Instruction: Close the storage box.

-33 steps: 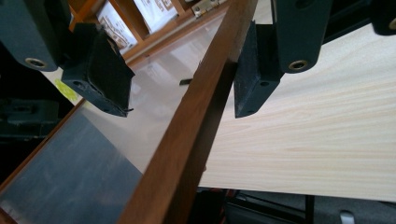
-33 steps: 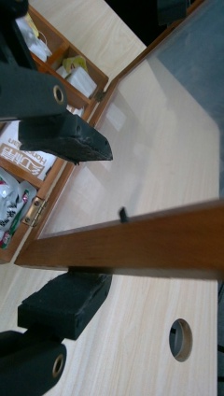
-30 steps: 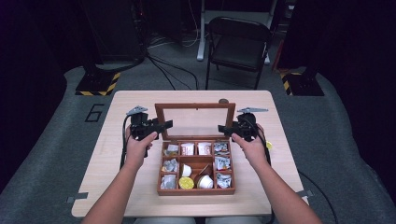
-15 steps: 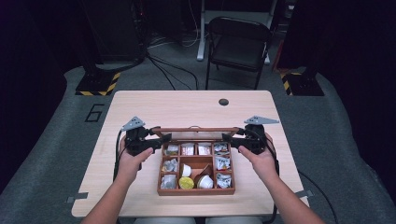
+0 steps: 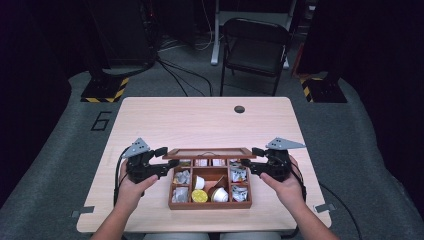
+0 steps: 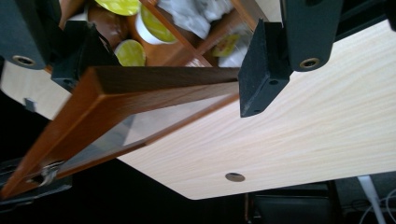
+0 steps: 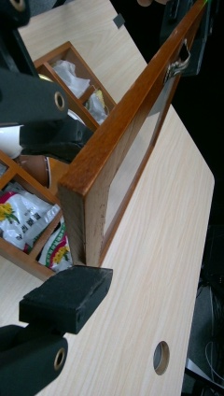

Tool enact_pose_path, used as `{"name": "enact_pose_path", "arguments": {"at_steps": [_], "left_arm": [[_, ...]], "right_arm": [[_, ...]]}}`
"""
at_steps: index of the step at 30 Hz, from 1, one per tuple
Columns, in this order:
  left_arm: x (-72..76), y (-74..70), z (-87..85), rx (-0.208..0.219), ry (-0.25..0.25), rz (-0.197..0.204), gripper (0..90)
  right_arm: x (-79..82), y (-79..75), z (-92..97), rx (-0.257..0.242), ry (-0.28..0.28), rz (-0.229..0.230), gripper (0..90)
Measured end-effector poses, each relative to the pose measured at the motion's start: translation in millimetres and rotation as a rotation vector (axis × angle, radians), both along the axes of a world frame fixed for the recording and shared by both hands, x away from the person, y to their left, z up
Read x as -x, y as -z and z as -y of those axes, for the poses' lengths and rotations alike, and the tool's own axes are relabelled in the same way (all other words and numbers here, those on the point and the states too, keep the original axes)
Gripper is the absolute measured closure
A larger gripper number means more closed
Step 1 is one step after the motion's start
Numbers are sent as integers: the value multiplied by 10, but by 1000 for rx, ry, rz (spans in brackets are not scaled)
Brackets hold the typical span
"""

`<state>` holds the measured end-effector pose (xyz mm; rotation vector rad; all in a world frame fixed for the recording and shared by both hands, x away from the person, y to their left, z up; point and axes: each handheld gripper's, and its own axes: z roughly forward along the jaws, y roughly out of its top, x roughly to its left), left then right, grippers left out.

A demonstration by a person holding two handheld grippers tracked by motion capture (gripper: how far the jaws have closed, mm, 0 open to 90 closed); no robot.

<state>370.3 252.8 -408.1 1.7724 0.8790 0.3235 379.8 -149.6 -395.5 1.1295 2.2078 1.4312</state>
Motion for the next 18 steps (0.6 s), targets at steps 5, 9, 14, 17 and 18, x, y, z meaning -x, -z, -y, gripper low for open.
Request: {"name": "enact_pose_path", "arguments": {"at_steps": [5, 9, 14, 17, 18], "left_arm": [[107, -5, -14, -14, 4, 10, 325], [205, -13, -31, -13, 17, 6, 331], [305, 1, -20, -29, 19, -7, 368], [355, 38, -12, -36, 18, -10, 370], [369, 50, -14, -37, 15, -11, 372]], "right_arm": [[114, 4, 20, 0, -7, 6, 390], [186, 13, 33, 4, -10, 5, 405], [265, 69, 67, 3, -10, -7, 440], [309, 112, 77, 5, -15, -16, 445], [325, 125, 80, 6, -14, -17, 447]]}}
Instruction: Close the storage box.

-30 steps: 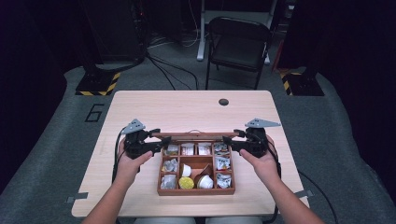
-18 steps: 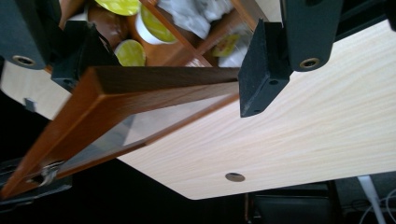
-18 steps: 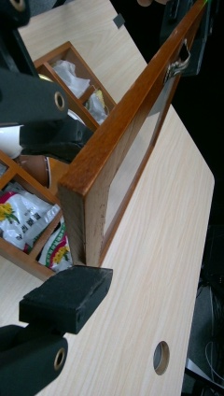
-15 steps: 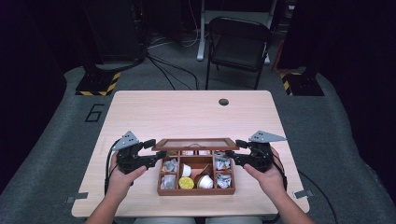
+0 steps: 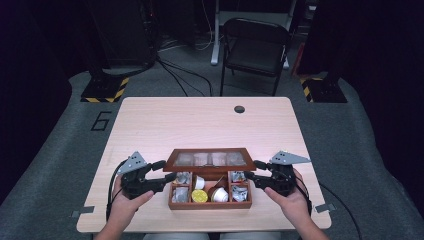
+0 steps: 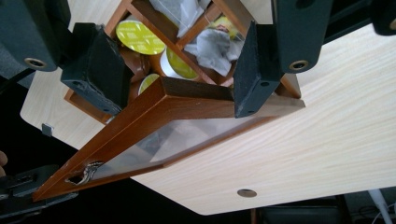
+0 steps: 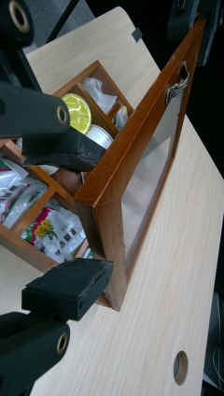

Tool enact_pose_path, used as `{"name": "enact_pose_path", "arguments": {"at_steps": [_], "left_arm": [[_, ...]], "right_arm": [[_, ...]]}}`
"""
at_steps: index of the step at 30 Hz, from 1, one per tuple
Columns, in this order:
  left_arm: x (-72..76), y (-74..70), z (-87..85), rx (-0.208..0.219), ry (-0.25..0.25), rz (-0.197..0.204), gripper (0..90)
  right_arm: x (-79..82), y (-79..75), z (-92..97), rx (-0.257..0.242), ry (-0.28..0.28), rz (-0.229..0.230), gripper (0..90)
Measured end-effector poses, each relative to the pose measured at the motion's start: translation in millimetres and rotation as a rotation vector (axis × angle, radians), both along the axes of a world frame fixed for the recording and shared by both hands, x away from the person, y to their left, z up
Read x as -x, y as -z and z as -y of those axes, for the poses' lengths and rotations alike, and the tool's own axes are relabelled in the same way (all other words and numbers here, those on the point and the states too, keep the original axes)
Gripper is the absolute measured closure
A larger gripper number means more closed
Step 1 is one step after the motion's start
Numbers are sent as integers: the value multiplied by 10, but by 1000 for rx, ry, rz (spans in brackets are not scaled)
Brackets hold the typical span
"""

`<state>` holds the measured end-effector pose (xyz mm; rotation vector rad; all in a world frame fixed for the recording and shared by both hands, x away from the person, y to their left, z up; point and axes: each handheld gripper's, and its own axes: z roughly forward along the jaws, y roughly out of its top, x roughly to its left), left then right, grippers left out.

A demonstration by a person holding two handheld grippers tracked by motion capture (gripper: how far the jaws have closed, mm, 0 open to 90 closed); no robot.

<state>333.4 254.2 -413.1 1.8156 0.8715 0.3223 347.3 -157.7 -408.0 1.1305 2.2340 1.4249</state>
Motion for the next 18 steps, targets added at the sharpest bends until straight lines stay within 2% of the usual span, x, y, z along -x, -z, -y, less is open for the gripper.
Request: {"name": "enact_pose_path", "arguments": {"at_steps": [13, 18], "left_arm": [[175, 127, -2, -22, 5, -6, 374], [232, 151, -45, 5, -5, -10, 392]], "right_arm": [[174, 142, 27, 1, -11, -13, 467], [240, 221, 14, 50, -22, -31, 468]]}}
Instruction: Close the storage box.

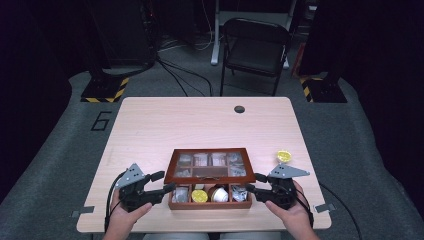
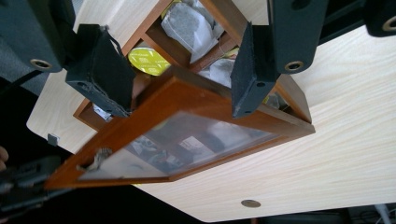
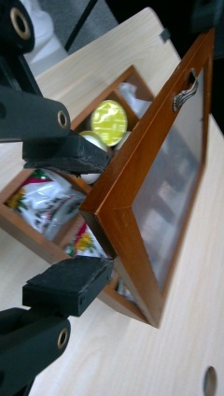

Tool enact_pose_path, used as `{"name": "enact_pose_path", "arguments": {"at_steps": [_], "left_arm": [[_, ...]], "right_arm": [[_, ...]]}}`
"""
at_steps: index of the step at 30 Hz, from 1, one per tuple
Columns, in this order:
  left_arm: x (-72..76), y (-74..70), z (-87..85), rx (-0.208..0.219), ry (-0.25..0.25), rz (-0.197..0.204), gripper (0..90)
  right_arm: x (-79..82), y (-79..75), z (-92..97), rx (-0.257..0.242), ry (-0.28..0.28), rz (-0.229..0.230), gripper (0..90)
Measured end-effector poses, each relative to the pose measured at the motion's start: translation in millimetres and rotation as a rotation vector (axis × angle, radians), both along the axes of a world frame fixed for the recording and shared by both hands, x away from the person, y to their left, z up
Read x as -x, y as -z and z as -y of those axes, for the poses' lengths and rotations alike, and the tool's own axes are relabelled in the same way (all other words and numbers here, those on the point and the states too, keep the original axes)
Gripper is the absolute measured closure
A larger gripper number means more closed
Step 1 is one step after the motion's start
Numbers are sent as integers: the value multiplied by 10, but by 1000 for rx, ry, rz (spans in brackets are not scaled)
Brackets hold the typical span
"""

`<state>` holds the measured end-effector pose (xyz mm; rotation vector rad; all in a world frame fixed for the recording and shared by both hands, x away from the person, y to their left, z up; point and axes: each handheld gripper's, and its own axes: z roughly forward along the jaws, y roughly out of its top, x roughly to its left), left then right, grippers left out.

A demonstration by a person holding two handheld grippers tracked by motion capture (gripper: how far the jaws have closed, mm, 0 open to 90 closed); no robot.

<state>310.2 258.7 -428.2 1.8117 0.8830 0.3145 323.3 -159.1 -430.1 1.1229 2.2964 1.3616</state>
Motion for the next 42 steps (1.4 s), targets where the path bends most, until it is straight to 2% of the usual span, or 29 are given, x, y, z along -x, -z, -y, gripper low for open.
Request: {"name": "enact_pose_path", "arguments": {"at_steps": [3, 6, 10, 17, 20, 23, 29, 34, 36, 40, 42], "left_arm": [[22, 39, 15, 2, 3, -17, 392], [54, 81, 46, -26, 13, -23, 392], [84, 174, 58, -37, 18, -44, 388], [107, 287, 21, -51, 14, -78, 392], [103, 327, 27, -51, 15, -86, 396], [88, 389, 51, -78, 40, -110, 397], [64, 466, 62, -98, 53, -154, 376], [53, 527, 82, -110, 70, -190, 374], [51, 531, 94, -129, 63, -183, 368], [51, 515, 93, -120, 64, -180, 365], [51, 504, 95, -119, 50, -163, 362]], "right_arm": [[39, 93, 4, 0, -3, -6, 469], [53, 149, 19, -16, -3, -25, 476], [62, 189, 28, -26, -8, -36, 477], [93, 281, 21, -9, -7, -52, 476], [98, 308, 15, 6, -13, -50, 475], [102, 352, 15, 28, -19, -60, 472], [76, 449, 6, 61, -29, -122, 456], [109, 530, 12, 123, -44, -150, 447], [129, 526, 33, 128, -49, -136, 445], [147, 478, 69, 96, -43, -124, 439], [158, 447, 76, 76, -49, -117, 428]]}}
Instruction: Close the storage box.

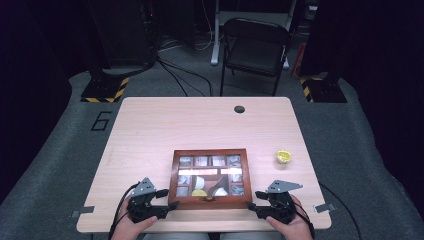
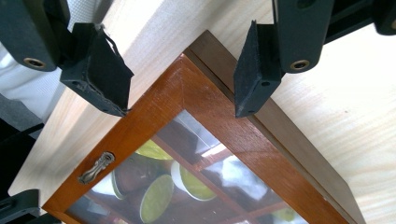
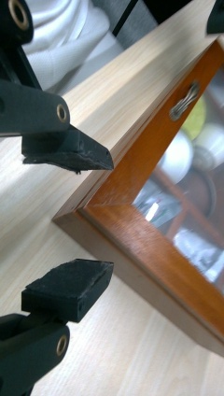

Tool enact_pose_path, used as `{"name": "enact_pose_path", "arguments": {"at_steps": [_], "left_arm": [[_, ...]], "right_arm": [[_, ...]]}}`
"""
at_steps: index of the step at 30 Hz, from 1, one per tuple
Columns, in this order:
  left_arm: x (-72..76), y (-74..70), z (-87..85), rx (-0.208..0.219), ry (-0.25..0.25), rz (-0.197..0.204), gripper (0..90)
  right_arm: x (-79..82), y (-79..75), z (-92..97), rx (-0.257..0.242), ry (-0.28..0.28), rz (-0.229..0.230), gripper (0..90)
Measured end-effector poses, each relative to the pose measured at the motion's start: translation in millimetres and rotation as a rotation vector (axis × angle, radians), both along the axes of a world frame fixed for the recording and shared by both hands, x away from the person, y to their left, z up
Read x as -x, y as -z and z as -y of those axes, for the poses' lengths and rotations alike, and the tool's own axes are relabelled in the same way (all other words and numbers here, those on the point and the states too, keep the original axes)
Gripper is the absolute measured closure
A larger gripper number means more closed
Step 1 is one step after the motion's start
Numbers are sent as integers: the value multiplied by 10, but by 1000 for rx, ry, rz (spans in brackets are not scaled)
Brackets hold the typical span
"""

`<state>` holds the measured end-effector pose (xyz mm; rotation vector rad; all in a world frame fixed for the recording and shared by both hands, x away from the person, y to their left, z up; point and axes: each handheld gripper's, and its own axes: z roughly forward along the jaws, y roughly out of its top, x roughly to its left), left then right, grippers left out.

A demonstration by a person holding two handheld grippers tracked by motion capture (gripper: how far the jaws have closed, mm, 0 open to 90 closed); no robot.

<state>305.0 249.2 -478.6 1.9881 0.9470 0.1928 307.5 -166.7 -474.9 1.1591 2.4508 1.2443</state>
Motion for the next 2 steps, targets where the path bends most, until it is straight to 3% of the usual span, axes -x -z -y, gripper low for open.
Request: {"name": "enact_pose_path", "arguments": {"at_steps": [2], "left_arm": [[-2, -13, -10, 2, -3, 0, 347]], "right_arm": [[13, -34, -4, -18, -4, 18, 411]]}}
